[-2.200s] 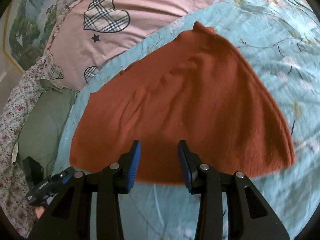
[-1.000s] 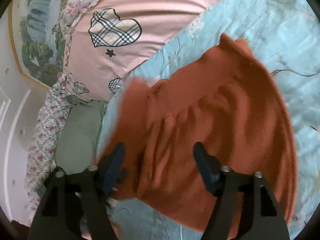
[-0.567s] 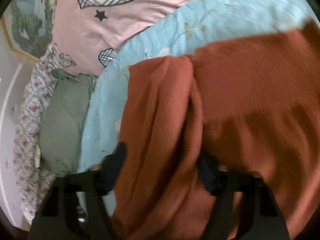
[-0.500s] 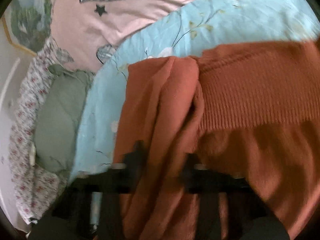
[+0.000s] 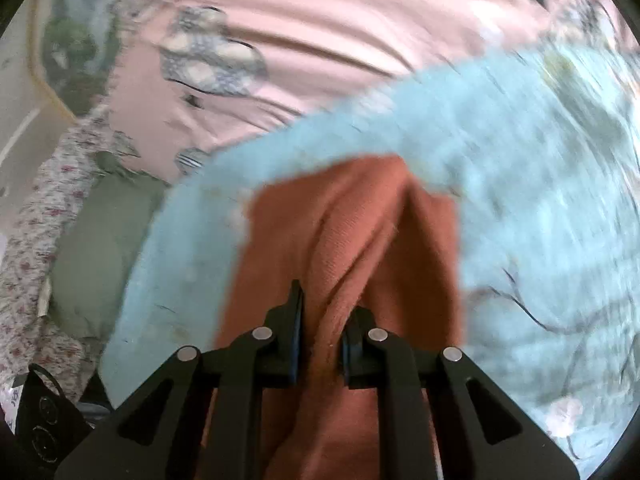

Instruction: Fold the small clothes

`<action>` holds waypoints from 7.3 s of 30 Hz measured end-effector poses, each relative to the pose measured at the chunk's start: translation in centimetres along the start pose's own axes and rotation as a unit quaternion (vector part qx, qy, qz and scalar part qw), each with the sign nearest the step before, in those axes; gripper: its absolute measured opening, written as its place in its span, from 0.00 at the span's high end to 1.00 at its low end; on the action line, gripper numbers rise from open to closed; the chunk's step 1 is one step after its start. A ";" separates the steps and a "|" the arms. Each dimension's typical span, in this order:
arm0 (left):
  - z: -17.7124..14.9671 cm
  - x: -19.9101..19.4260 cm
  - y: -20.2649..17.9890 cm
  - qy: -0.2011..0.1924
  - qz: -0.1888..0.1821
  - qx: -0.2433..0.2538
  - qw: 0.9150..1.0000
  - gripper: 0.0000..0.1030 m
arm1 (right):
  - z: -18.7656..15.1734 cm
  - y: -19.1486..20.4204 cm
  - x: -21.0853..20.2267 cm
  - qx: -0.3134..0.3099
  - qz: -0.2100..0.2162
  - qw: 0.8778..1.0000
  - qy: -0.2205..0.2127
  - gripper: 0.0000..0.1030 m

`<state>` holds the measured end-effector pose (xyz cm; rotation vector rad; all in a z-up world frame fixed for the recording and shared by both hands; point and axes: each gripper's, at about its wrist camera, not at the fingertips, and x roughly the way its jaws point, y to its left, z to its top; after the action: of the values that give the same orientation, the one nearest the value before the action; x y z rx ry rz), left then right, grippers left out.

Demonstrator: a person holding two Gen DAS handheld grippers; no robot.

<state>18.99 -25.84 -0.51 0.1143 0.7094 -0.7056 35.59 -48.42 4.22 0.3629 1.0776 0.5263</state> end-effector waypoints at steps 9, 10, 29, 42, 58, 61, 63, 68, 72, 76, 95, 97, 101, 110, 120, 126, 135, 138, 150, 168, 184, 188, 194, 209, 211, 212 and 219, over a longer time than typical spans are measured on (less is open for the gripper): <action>-1.0 2.8 -1.3 0.031 -0.007 0.002 0.999 0.91 | -0.8 -1.8 -0.4 0.002 -0.016 1.000 0.003 0.84; -0.9 3.1 -1.2 0.036 -0.012 0.002 0.999 0.88 | -0.9 -1.9 0.0 0.000 -0.031 0.999 0.009 0.83; -6.3 -6.6 12.8 0.025 0.033 -0.160 0.986 0.27 | -4.0 -1.2 -4.9 0.041 -0.045 0.998 -0.029 0.22; -5.0 3.8 17.9 0.102 -0.060 -0.253 0.960 0.20 | -3.3 -2.4 1.5 0.064 -0.012 0.997 0.044 0.53; -6.1 -12.0 20.1 0.003 0.018 -0.206 0.978 0.79 | -7.5 13.2 7.5 -0.015 0.133 0.990 0.037 0.74; -8.0 -14.8 22.3 0.005 0.054 -0.208 0.977 0.78 | -8.3 15.0 10.4 -0.017 0.137 0.989 0.058 0.74; -9.8 -15.6 23.8 0.014 0.075 -0.220 0.972 0.78 | -9.1 15.6 11.9 -0.014 0.128 0.989 0.071 0.74; -13.4 -14.4 26.0 0.039 0.097 -0.246 0.964 0.74 | -10.0 14.5 12.4 0.007 0.117 0.990 0.078 0.70; -14.6 -14.3 26.2 0.039 0.103 -0.254 0.961 0.64 | -9.8 14.1 11.4 0.007 0.087 0.993 0.080 0.58; -14.8 -16.7 26.3 0.028 0.123 -0.260 0.957 0.62 | -9.4 13.8 7.6 -0.005 0.042 0.999 0.033 0.47; -15.8 -20.4 21.2 0.016 0.071 -0.219 0.973 0.62 | -6.6 17.1 11.1 -0.050 0.020 0.998 0.046 0.65; -15.7 -19.9 21.0 0.019 0.066 -0.218 0.974 0.62 | -6.3 17.5 11.2 -0.053 0.021 0.997 0.043 0.65; -15.6 -19.5 20.7 0.021 0.060 -0.215 0.975 0.62 | -5.8 18.7 10.7 -0.074 0.016 0.996 0.039 0.90; -15.3 -18.8 19.4 0.025 0.024 -0.189 0.981 0.62 | -7.2 15.9 6.9 -0.042 0.046 0.998 -0.006 0.90; -16.7 -15.3 18.8 0.070 0.018 -0.174 0.982 0.64 | -8.3 12.4 11.6 -0.024 -0.013 0.999 0.028 0.90; -17.1 -14.1 17.7 0.080 0.046 -0.151 0.984 0.64 | -8.3 12.7 10.8 -0.011 -0.042 0.998 0.036 0.85; -14.0 -18.5 19.1 0.036 0.051 -0.160 0.985 0.63 | -6.3 18.8 7.2 -0.048 0.019 0.999 -0.013 0.82; -12.1 -17.9 21.8 0.016 0.069 -0.192 0.979 0.64 | -6.0 18.4 11.1 -0.033 0.011 0.999 0.010 0.82; -12.5 -13.6 27.9 0.062 0.082 -0.252 0.962 0.94 | -7.5 15.7 11.4 -0.005 -0.037 0.999 0.016 0.96; -20.6 -18.9 19.6 0.083 0.057 -0.205 0.974 0.81 | -19.5 15.3 4.4 -0.017 -0.059 0.998 0.019 1.00; -21.7 -22.0 17.9 0.087 0.124 -0.210 0.966 0.55 | -22.3 17.2 -0.6 -0.024 -0.081 0.996 0.006 0.96; -22.4 -24.9 16.8 0.069 0.146 -0.207 0.965 0.35 | -23.7 18.2 -2.5 -0.034 -0.084 0.996 -0.002 0.92; -23.5 -27.2 15.1 0.077 0.191 -0.198 0.958 0.22 | -26.3 20.1 -3.6 -0.078 -0.072 0.994 0.011 0.48; -25.5 -28.0 14.1 0.102 0.252 -0.183 0.945 0.20 | -28.5 21.8 -2.3 -0.118 -0.073 0.989 0.046 0.27; -25.1 -27.8 14.3 0.100 0.257 -0.180 0.944 0.19 | -28.3 22.0 -1.9 -0.121 -0.074 0.989 0.047 0.25; -24.9 -27.6 14.5 0.101 0.261 -0.178 0.943 0.19 | -28.0 22.1 -1.6 -0.123 -0.074 0.989 0.048 0.24; -23.4 -26.4 15.9 0.108 0.283 -0.177 0.936 0.19 | -26.4 22.2 -0.5 -0.130 -0.077 0.987 0.050 0.19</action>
<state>1.66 8.65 -3.81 0.0595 0.9510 -0.0053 6.56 -29.74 4.74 0.0231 1.1075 0.5430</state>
